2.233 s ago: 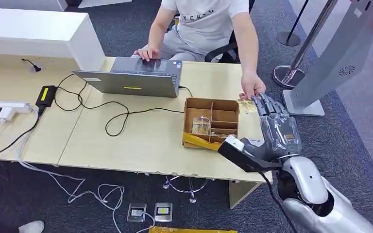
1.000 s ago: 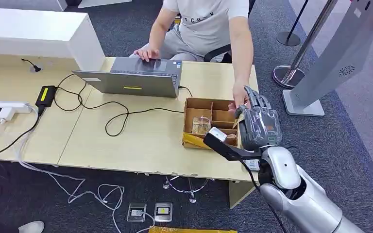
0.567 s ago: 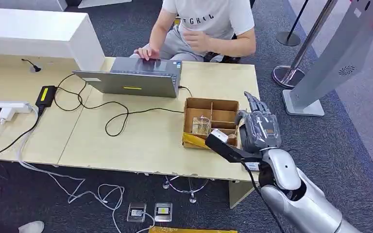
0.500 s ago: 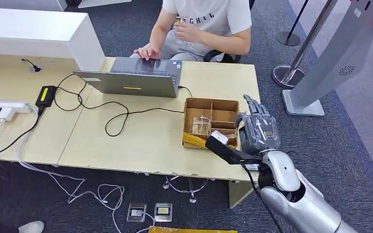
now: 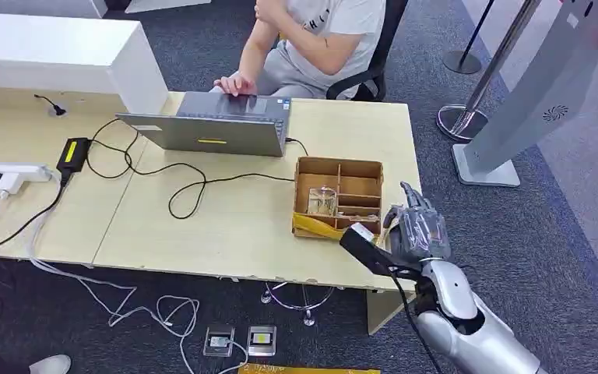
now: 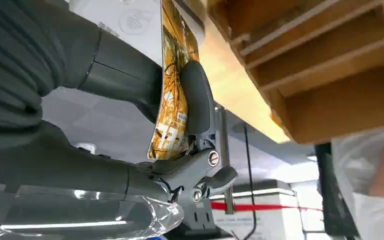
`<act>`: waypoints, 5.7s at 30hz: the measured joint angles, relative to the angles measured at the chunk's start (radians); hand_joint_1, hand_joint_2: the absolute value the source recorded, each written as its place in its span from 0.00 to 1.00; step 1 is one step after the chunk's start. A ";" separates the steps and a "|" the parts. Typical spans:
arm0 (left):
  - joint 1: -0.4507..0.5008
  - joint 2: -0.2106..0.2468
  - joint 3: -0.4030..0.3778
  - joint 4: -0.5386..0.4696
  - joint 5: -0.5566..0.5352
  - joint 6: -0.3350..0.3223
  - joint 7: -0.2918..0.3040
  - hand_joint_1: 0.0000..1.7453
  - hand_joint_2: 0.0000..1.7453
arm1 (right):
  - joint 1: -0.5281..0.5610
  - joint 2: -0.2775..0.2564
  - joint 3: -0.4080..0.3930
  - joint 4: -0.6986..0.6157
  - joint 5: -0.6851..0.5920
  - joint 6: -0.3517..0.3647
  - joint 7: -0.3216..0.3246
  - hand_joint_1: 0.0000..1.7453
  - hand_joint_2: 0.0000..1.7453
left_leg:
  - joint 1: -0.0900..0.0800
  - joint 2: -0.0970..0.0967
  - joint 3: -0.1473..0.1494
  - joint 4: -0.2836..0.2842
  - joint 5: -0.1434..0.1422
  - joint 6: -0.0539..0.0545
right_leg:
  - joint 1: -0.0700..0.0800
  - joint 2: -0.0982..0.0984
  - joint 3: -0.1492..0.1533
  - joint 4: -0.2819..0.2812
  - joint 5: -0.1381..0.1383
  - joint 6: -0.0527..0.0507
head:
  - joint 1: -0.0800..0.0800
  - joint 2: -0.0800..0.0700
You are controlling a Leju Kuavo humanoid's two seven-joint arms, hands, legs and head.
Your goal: Pass the card to the sensor for recognition and then transmit it.
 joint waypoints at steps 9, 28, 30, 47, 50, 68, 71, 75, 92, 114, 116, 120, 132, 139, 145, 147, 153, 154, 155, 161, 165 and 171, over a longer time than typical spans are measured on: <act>0.002 -0.001 0.005 0.002 0.020 0.032 0.070 0.00 0.00 | 0.033 0.040 0.011 0.167 -0.117 -0.039 -0.029 1.00 1.00 | 0.000 0.000 0.000 0.000 0.000 0.000 | 0.000 0.000 0.000 0.000 0.000 0.000 | 0.000 0.000; 0.004 -0.011 0.028 0.002 0.052 0.077 0.126 0.00 0.00 | -0.011 0.121 0.001 0.284 -0.168 -0.069 -0.055 1.00 1.00 | 0.000 0.001 0.000 0.000 0.000 0.000 | 0.000 0.001 0.000 0.000 0.000 0.000 | 0.000 0.000; 0.004 -0.011 0.028 0.002 0.051 0.077 0.130 0.00 0.00 | -0.018 0.120 -0.002 0.285 -0.158 -0.075 -0.042 1.00 1.00 | 0.000 0.001 0.001 0.000 0.000 0.000 | 0.000 0.001 0.000 0.000 0.000 0.000 | 0.000 0.000; 0.005 -0.012 0.027 0.001 0.054 0.086 0.130 0.00 0.00 | -0.026 0.081 -0.032 0.267 -0.122 -0.043 0.023 1.00 1.00 | 0.000 0.002 0.001 0.000 0.000 0.000 | 0.000 0.003 0.000 0.000 0.000 0.000 | 0.000 0.000; 0.005 -0.016 0.027 0.000 0.063 0.098 0.130 0.00 0.00 | -0.026 0.074 -0.032 0.268 -0.111 -0.042 0.029 1.00 1.00 | 0.000 0.002 0.001 0.000 0.000 0.000 | 0.000 0.003 0.000 0.000 0.000 0.000 | 0.000 0.000; 0.005 -0.026 0.027 -0.012 0.084 0.111 0.120 0.00 0.00 | -0.012 0.058 -0.033 0.327 -0.132 -0.104 0.029 1.00 1.00 | 0.000 0.003 0.001 0.000 0.000 0.000 | 0.000 0.003 0.000 0.000 0.000 0.000 | 0.000 0.000; 0.005 -0.027 0.025 -0.012 0.084 0.109 0.120 0.00 0.00 | -0.008 0.056 -0.042 0.335 -0.140 -0.106 0.029 1.00 1.00 | 0.000 0.004 0.001 0.000 0.000 0.000 | 0.000 0.003 0.000 0.000 0.000 0.000 | 0.000 0.000; 0.005 -0.027 0.025 -0.012 0.085 0.108 0.120 0.00 0.00 | -0.007 0.056 -0.043 0.344 -0.141 -0.106 0.029 1.00 1.00 | 0.000 0.003 0.001 0.000 0.000 0.000 | 0.000 0.003 0.000 0.000 0.000 0.000 | 0.000 0.000; 0.005 -0.027 0.025 -0.012 0.128 0.121 0.095 0.00 0.00 | 0.017 0.056 -0.099 0.377 -0.280 -0.168 -0.044 1.00 1.00 | 0.000 0.004 0.002 0.000 0.000 0.000 | 0.000 0.004 0.000 0.000 0.000 0.000 | 0.000 0.000; 0.005 0.000 0.026 -0.011 0.171 0.077 0.022 0.00 0.00 | 0.051 0.071 -0.160 0.410 -0.516 -0.232 -0.151 1.00 1.00 | 0.000 0.005 0.004 0.000 0.000 0.000 | 0.000 0.005 0.002 0.000 0.001 -0.001 | 0.000 0.000; 0.005 0.000 0.026 -0.009 0.171 0.070 0.015 0.00 0.00 | 0.040 0.068 -0.167 0.371 -0.539 -0.227 -0.141 1.00 1.00 | 0.000 0.005 0.004 0.000 0.000 0.000 | 0.000 0.005 0.002 0.000 0.002 0.000 | 0.000 0.000; 0.005 0.000 0.026 -0.008 0.164 0.059 0.009 0.00 0.00 | -0.001 0.061 -0.183 0.293 -0.633 -0.235 -0.130 1.00 1.00 | 0.000 0.006 0.003 0.000 0.001 -0.001 | 0.000 0.006 0.002 0.000 0.003 -0.001 | 0.000 0.000; 0.006 -0.003 0.030 -0.008 0.184 -0.004 -0.121 0.00 0.00 | -0.218 0.058 -0.195 0.110 -0.634 -0.260 -0.022 1.00 1.00 | 0.000 0.005 0.003 0.000 0.001 -0.001 | 0.000 0.005 0.001 0.000 0.003 -0.001 | 0.000 0.000; 0.005 -0.006 0.031 -0.008 0.134 0.011 -0.217 0.00 0.00 | -0.252 0.074 -0.159 0.106 -0.567 -0.238 -0.006 1.00 1.00 | 0.000 0.005 0.002 0.000 0.001 -0.001 | 0.000 0.005 0.001 0.001 0.003 -0.001 | -0.001 0.000; 0.005 -0.006 0.031 -0.006 0.117 0.010 -0.216 0.00 0.00 | -0.252 0.091 -0.128 0.114 -0.508 -0.238 -0.016 1.00 1.00 | 0.000 0.005 0.002 0.000 0.001 -0.001 | 0.001 0.005 0.000 0.001 0.003 -0.001 | 0.000 0.000; 0.005 -0.006 0.031 -0.006 0.122 0.006 -0.199 0.00 0.00 | -0.252 0.093 -0.120 0.120 -0.504 -0.241 -0.022 1.00 1.00 | 0.000 0.005 0.002 0.000 0.001 -0.001 | 0.000 0.005 0.000 0.001 0.003 -0.001 | 0.000 0.000; 0.006 -0.006 0.031 0.000 0.126 0.005 -0.135 0.00 0.00 | -0.249 0.093 -0.113 0.135 -0.478 -0.241 -0.029 1.00 1.00 | 0.000 0.005 0.002 0.000 0.001 -0.001 | 0.000 0.005 0.000 0.000 0.003 -0.001 | 0.000 0.000; 0.006 -0.006 0.031 0.001 0.126 0.004 -0.127 0.00 0.00 | -0.248 0.093 -0.113 0.137 -0.474 -0.240 -0.027 1.00 1.00 | 0.000 0.005 0.002 0.000 0.001 -0.001 | 0.000 0.005 0.000 0.000 0.003 -0.001 | 0.000 0.000; 0.006 -0.006 0.031 0.004 0.125 -0.001 -0.120 0.00 0.00 | -0.248 0.093 -0.113 0.139 -0.469 -0.240 -0.025 1.00 1.00 | 0.000 0.005 0.002 0.000 0.001 -0.001 | 0.000 0.005 0.000 0.000 0.003 -0.001 | 0.000 0.000; 0.006 -0.006 0.031 0.011 0.118 -0.007 -0.111 0.00 0.00 | -0.247 0.093 -0.113 0.153 -0.447 -0.236 -0.006 0.00 1.00 | 0.000 0.005 0.002 0.000 0.001 -0.001 | 0.000 0.005 0.000 0.000 0.003 -0.001 | 0.000 0.000; 0.006 -0.006 0.030 0.014 0.114 -0.006 -0.111 0.00 0.00 | -0.247 0.093 -0.109 0.165 -0.415 -0.222 0.000 0.00 1.00 | 0.000 0.005 0.002 0.000 0.001 -0.001 | 0.000 0.005 0.000 0.000 0.003 -0.001 | 0.000 0.000; 0.006 -0.006 0.030 0.014 0.106 -0.013 -0.111 0.00 0.00 | -0.245 0.088 -0.098 0.167 -0.354 -0.154 0.006 0.00 1.00 | 0.000 0.005 0.002 0.000 0.001 -0.001 | 0.000 0.005 0.000 0.000 0.003 -0.001 | 0.000 0.000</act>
